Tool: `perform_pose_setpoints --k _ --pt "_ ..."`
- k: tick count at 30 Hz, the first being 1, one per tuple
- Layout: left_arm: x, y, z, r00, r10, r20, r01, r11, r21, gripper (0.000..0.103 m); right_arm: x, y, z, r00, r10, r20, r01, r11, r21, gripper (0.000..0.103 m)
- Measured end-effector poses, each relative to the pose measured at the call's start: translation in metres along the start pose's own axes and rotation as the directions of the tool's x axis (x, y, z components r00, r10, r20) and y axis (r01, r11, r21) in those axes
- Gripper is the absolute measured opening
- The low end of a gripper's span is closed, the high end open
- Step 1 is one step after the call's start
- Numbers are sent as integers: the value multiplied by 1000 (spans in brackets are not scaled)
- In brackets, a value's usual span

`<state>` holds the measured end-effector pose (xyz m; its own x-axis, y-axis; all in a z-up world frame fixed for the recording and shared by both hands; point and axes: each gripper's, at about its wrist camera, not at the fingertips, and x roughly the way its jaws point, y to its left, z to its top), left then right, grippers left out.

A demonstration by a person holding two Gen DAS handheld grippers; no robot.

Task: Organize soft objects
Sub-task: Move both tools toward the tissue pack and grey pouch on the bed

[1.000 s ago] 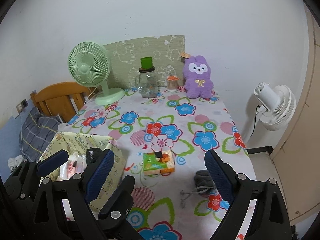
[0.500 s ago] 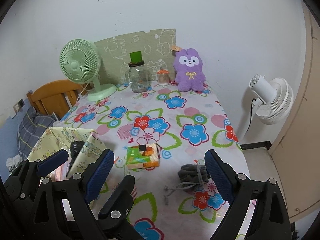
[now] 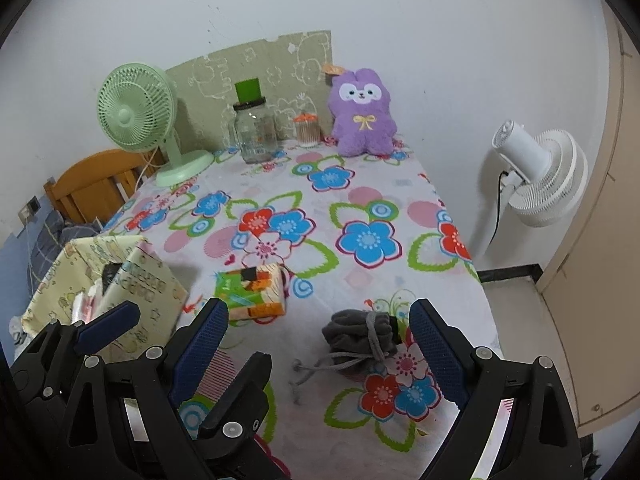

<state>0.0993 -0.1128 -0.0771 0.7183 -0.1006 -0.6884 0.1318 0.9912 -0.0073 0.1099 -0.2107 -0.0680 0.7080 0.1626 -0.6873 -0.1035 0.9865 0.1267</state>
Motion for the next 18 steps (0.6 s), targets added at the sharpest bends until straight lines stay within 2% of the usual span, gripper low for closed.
perform_pose_setpoints --k 18 --pt "58 -15 -16 994 10 -109 -9 1000 8 102 54 -30 -23 995 -18 -98 22 999 43 94"
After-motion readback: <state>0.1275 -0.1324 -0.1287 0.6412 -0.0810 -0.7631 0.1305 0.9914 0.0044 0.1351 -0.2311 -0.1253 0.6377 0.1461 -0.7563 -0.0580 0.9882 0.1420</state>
